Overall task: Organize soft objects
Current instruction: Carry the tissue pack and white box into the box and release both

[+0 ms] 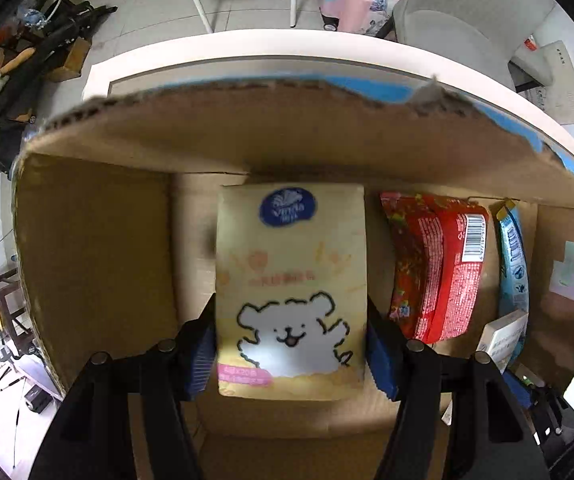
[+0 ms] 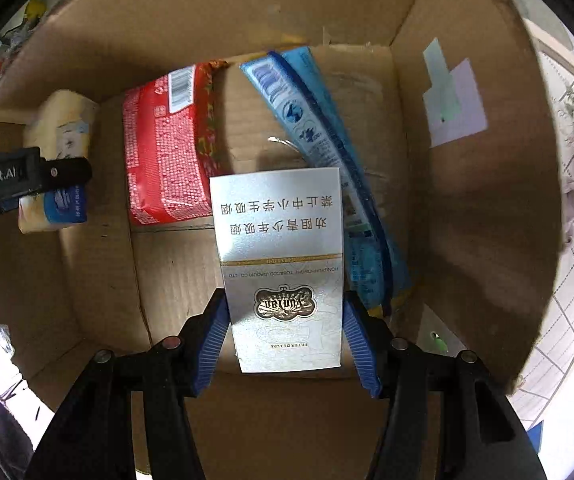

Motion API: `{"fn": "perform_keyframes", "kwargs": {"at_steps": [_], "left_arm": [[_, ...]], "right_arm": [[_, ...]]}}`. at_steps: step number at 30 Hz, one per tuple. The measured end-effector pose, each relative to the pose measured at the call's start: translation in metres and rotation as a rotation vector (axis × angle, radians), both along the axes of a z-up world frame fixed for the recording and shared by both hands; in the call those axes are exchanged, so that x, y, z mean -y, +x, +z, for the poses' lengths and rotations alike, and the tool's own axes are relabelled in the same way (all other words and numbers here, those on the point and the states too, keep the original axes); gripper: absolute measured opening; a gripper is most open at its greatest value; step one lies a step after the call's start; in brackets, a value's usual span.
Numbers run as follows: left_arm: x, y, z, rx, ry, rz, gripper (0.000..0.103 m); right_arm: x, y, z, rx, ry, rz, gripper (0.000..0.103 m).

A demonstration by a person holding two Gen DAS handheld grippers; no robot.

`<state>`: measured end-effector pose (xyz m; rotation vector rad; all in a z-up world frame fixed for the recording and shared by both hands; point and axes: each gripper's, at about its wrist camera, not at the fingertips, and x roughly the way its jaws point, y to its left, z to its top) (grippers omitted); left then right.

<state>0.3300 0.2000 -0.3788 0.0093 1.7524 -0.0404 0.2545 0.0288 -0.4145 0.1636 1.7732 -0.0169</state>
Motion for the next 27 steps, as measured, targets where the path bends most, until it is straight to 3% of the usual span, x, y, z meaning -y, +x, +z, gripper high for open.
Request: {"fn": "perform_keyframes", "kwargs": {"at_steps": [2,6,12,15,27], "left_arm": [[0.002,0.001,0.001,-0.011,-0.006,-0.002,0.062],[0.002,0.000,0.009,-0.014,-0.003,0.000,0.062],[-0.007,-0.013,0.034,0.013,0.000,0.010,0.078],[-0.010,-0.025,0.049,0.034,0.005,0.002,0.090],[-0.010,-0.092,0.111,0.170,-0.022,0.027,0.091]], "right_arm": [[0.000,-0.002,-0.002,-0.018,-0.008,0.005,0.060],[-0.004,-0.005,0.002,-0.019,0.023,0.006,0.079],[-0.018,-0.009,0.033,0.027,0.017,0.022,0.094],[-0.023,-0.014,0.048,0.050,0.017,0.044,0.095],[-0.020,-0.055,0.133,0.202,-0.034,0.094,0.097]]}}
